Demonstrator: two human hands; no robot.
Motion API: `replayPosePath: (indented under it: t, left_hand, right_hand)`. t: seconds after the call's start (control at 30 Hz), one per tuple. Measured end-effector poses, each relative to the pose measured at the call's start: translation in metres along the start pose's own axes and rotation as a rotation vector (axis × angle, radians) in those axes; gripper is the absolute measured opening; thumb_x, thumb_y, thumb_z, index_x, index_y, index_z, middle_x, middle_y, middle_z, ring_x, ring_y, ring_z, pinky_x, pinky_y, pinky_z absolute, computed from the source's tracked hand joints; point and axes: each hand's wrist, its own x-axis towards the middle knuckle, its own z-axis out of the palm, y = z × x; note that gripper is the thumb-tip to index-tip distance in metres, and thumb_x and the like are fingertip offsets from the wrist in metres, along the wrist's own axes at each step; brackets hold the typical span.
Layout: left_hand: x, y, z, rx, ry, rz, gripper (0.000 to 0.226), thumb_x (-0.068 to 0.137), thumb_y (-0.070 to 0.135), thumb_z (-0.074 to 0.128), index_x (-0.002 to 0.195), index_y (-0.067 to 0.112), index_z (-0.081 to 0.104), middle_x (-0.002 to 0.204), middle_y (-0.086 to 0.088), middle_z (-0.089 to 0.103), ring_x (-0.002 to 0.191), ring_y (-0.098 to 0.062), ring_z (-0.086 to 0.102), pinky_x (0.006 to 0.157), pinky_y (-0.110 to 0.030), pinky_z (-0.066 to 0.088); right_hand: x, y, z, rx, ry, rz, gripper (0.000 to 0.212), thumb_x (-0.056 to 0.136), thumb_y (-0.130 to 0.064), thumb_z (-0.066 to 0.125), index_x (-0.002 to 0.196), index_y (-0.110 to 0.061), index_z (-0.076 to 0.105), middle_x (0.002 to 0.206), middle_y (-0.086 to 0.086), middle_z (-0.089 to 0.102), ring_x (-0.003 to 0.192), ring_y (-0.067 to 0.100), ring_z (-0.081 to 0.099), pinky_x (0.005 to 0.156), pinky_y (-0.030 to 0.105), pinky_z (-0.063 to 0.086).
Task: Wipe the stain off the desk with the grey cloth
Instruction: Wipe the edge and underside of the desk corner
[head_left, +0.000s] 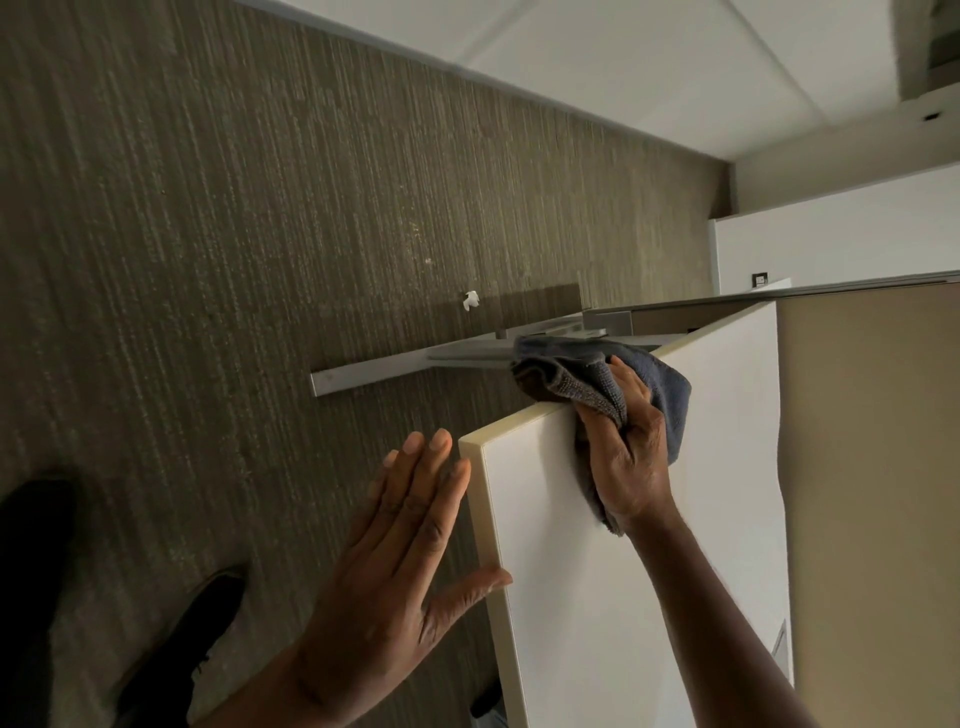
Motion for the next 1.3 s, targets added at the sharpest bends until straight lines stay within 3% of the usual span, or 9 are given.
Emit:
replayPosePath:
  t: [0.3, 0.67, 0.77, 0.9, 0.97, 1.07, 1.13, 1.23, 1.3]
  left_hand:
    - [0.003, 0.0, -0.001, -0.01, -0.006, 0.015, 0.088, 0.094, 0.059, 0.06, 0.152, 0.002, 0.027, 0.162, -0.018, 0.029, 0.156, -0.031, 0.023, 0.122, -0.049, 0.032]
    - [0.002, 0.002, -0.002, -0.012, -0.021, 0.004, 0.088, 0.095, 0.061, 0.057, 0.155, 0.004, 0.029, 0.165, -0.017, 0.03, 0.157, -0.03, 0.022, 0.124, -0.047, 0.03]
    - [0.003, 0.005, -0.005, -0.008, -0.04, 0.005, 0.089, 0.094, 0.061, 0.058, 0.156, 0.003, 0.029, 0.166, -0.017, 0.029, 0.157, -0.031, 0.022, 0.125, -0.047, 0.028]
    - [0.003, 0.007, -0.008, -0.019, -0.061, -0.005, 0.09, 0.093, 0.059, 0.061, 0.155, 0.001, 0.032, 0.168, -0.015, 0.025, 0.157, -0.031, 0.021, 0.128, -0.042, 0.021]
    - [0.004, 0.01, -0.01, -0.021, -0.058, -0.017, 0.089, 0.093, 0.057, 0.061, 0.154, -0.001, 0.034, 0.168, -0.016, 0.026, 0.157, -0.031, 0.021, 0.128, -0.041, 0.021]
    - [0.008, 0.016, -0.014, -0.013, -0.047, -0.02, 0.088, 0.091, 0.056, 0.062, 0.152, -0.002, 0.038, 0.165, -0.017, 0.031, 0.157, -0.03, 0.022, 0.127, -0.043, 0.023]
    - [0.011, 0.021, -0.016, -0.024, -0.046, -0.021, 0.087, 0.091, 0.055, 0.062, 0.151, -0.003, 0.039, 0.165, -0.017, 0.032, 0.157, -0.029, 0.022, 0.125, -0.045, 0.026]
    - [0.016, 0.023, -0.021, -0.04, -0.031, -0.03, 0.083, 0.093, 0.051, 0.06, 0.152, -0.003, 0.038, 0.165, -0.017, 0.031, 0.158, -0.028, 0.02, 0.127, -0.042, 0.023]
    - [0.02, 0.023, -0.026, -0.043, -0.015, -0.033, 0.08, 0.094, 0.048, 0.059, 0.153, -0.002, 0.037, 0.166, -0.016, 0.03, 0.158, -0.029, 0.02, 0.129, -0.037, 0.019]
  right_hand:
    - [0.018, 0.029, -0.015, -0.056, 0.087, 0.118, 0.025, 0.099, -0.047, 0.041, 0.102, -0.062, 0.061, 0.099, -0.017, 0.063, 0.099, 0.013, 0.06, 0.097, 0.06, 0.045]
    - [0.041, 0.061, -0.035, -0.062, 0.135, 0.377, 0.027, 0.095, -0.05, 0.043, 0.086, -0.064, 0.064, 0.09, -0.027, 0.067, 0.096, 0.003, 0.062, 0.097, 0.041, 0.052]
    - [0.041, 0.059, -0.035, -0.032, 0.158, 0.411, 0.028, 0.097, -0.044, 0.044, 0.087, -0.054, 0.068, 0.088, -0.026, 0.068, 0.094, 0.0, 0.062, 0.09, 0.03, 0.048]
    - [0.037, 0.047, -0.027, 0.014, 0.169, 0.433, 0.037, 0.098, -0.043, 0.042, 0.111, -0.027, 0.073, 0.102, -0.007, 0.07, 0.101, 0.01, 0.063, 0.089, 0.028, 0.045]
    - [0.027, 0.029, -0.023, 0.095, 0.172, 0.446, 0.035, 0.097, -0.047, 0.042, 0.113, -0.037, 0.072, 0.097, -0.015, 0.069, 0.097, -0.003, 0.06, 0.086, 0.02, 0.043]
    - [0.013, -0.001, -0.017, 0.222, 0.19, 0.497, 0.029, 0.093, -0.051, 0.044, 0.089, -0.073, 0.062, 0.084, -0.031, 0.067, 0.09, -0.013, 0.059, 0.078, 0.008, 0.04]
    - [0.004, -0.015, -0.013, 0.292, 0.174, 0.507, 0.031, 0.092, -0.052, 0.044, 0.086, -0.079, 0.056, 0.082, -0.04, 0.066, 0.089, -0.02, 0.057, 0.075, 0.004, 0.043]
    - [-0.012, -0.03, -0.003, 0.428, 0.13, 0.562, 0.016, 0.086, -0.061, 0.049, 0.092, -0.065, 0.064, 0.086, -0.033, 0.069, 0.092, -0.013, 0.061, 0.079, 0.007, 0.043]
    - [-0.021, -0.039, 0.003, 0.512, 0.096, 0.588, 0.025, 0.084, -0.064, 0.051, 0.099, -0.051, 0.065, 0.091, -0.022, 0.071, 0.094, -0.002, 0.064, 0.084, 0.013, 0.044]
